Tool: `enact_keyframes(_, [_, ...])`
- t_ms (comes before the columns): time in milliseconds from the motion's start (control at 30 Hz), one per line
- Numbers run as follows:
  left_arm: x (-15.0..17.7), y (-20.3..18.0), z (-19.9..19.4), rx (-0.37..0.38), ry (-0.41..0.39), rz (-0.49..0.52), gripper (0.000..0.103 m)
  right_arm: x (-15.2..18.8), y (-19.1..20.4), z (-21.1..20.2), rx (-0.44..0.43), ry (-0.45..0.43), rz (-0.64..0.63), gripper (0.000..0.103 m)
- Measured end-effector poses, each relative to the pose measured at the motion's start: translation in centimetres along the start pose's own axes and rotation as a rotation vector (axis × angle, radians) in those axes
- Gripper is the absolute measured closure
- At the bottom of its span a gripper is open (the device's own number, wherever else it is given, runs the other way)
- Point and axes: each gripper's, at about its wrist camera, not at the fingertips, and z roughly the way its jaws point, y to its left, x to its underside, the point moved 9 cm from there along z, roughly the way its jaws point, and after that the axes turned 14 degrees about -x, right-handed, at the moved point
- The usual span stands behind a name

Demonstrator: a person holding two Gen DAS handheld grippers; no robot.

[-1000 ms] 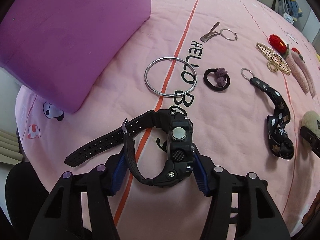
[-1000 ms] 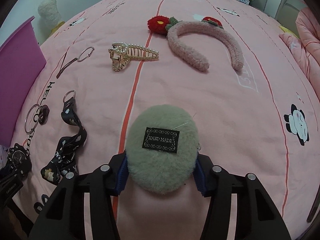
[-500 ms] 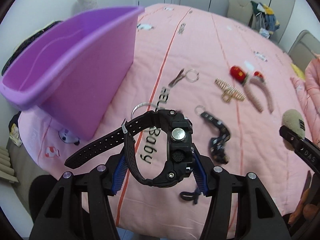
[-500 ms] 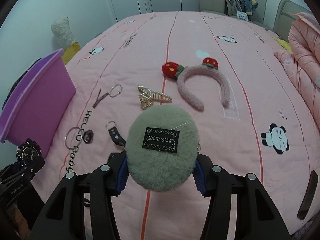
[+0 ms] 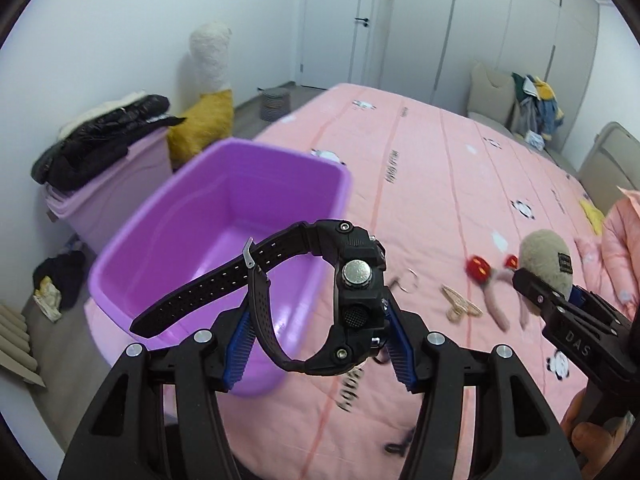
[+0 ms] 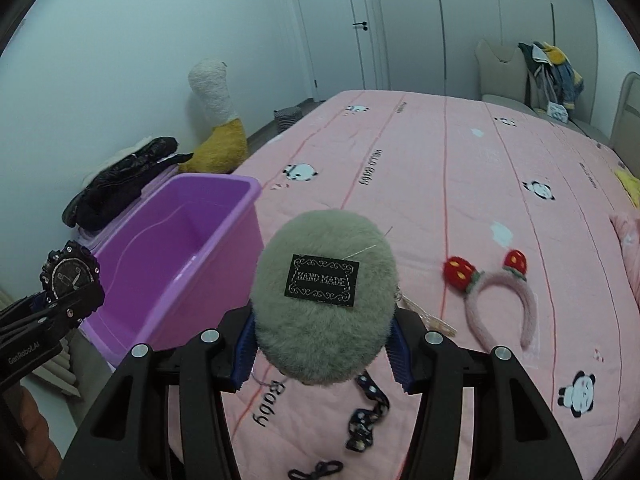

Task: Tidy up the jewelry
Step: 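Carry both items over the purple tub and open both tools to drop them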

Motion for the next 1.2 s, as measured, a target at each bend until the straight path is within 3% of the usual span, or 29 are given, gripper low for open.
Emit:
enact_keyframes(200, [-3.7, 6.3, 2.2, -0.105, -0.005, -0.052, 0.047, -4.4, 6.7, 5.5, -0.11, 0.049, -0.084, 0.051])
enact_keyframes(433, [-3.5, 11.5, 7.1, -0.173, 0.091, -0.116, 0.047, -6.5, 12.7, 13.5, -0.197, 0.146, -0.154, 0.051])
enact_keyframes(767, [-1.9, 11.4, 12.9, -0.186, 0.193, -0.133, 0.047, -5.6, 13.1, 22.8, -0.227, 0.302, -0.157, 0.051])
enact_keyframes(1200, [0.2, 10.9, 17.6, -0.171, 0.347, -0.174, 0.046, -3.5, 12.6, 29.0, -0.188, 0.463, -0.169, 0.051])
